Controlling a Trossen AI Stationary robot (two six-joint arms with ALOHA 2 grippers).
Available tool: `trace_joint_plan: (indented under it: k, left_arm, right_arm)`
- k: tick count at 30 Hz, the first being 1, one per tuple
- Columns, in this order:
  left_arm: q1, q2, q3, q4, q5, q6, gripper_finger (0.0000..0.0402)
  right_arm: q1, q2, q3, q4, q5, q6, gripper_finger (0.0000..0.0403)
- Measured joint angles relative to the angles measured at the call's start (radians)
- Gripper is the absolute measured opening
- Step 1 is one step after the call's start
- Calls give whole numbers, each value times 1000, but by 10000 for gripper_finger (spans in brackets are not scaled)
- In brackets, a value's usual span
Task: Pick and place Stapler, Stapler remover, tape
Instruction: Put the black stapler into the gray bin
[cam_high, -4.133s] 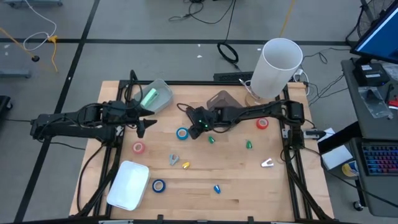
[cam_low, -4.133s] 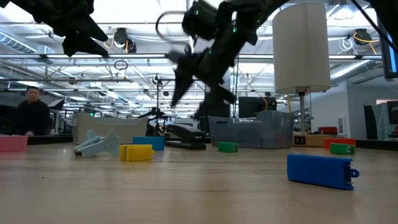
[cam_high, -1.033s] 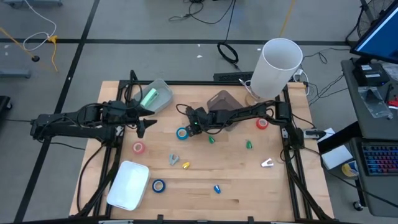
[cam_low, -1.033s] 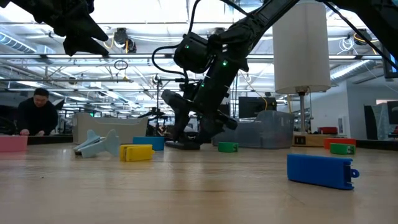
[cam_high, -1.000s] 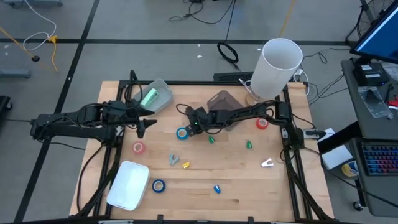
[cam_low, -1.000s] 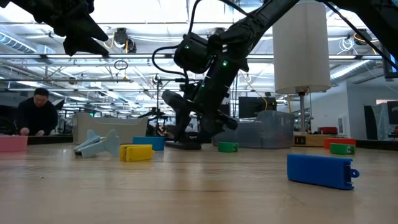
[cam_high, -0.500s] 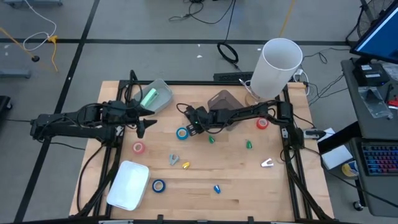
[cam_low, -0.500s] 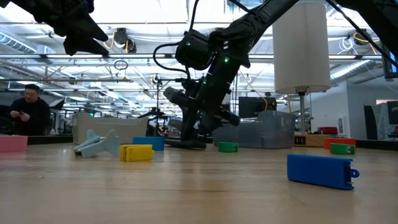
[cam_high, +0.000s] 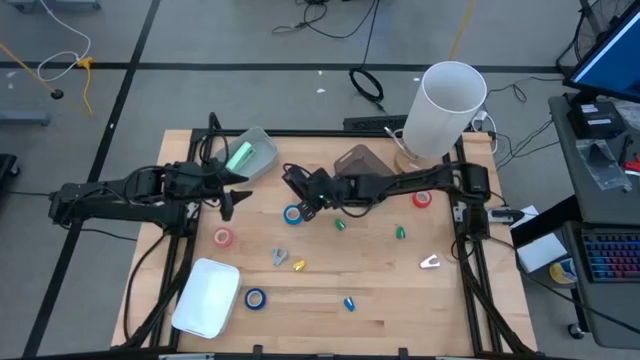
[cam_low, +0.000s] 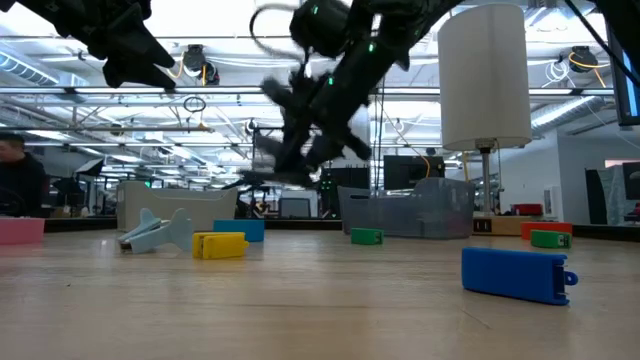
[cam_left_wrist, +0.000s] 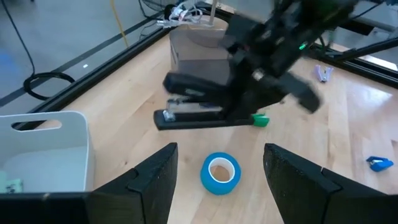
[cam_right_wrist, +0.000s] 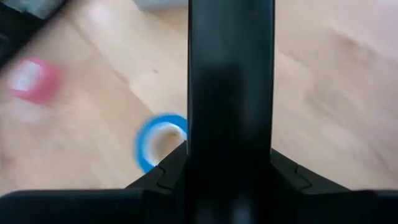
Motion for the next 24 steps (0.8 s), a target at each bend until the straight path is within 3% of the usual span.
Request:
trace_joint_plan:
  k: [8, 15, 20, 24]
  left_arm:
    - [-1, 40, 0, 199, -11, 7, 234]
    - [-12, 176, 1, 409, 8, 100, 234]
    - [-21, 282, 67, 356, 5, 139, 234]
    - [-24, 370, 167, 252, -30, 207, 234]
  right_arm:
    - [7, -51, 21, 17, 0, -159, 123]
    - [24, -50, 113, -93, 21, -335, 123]
    - [27, -47, 126, -217, 105, -422, 123]
    - [25, -49, 136, -272, 111, -476, 123]
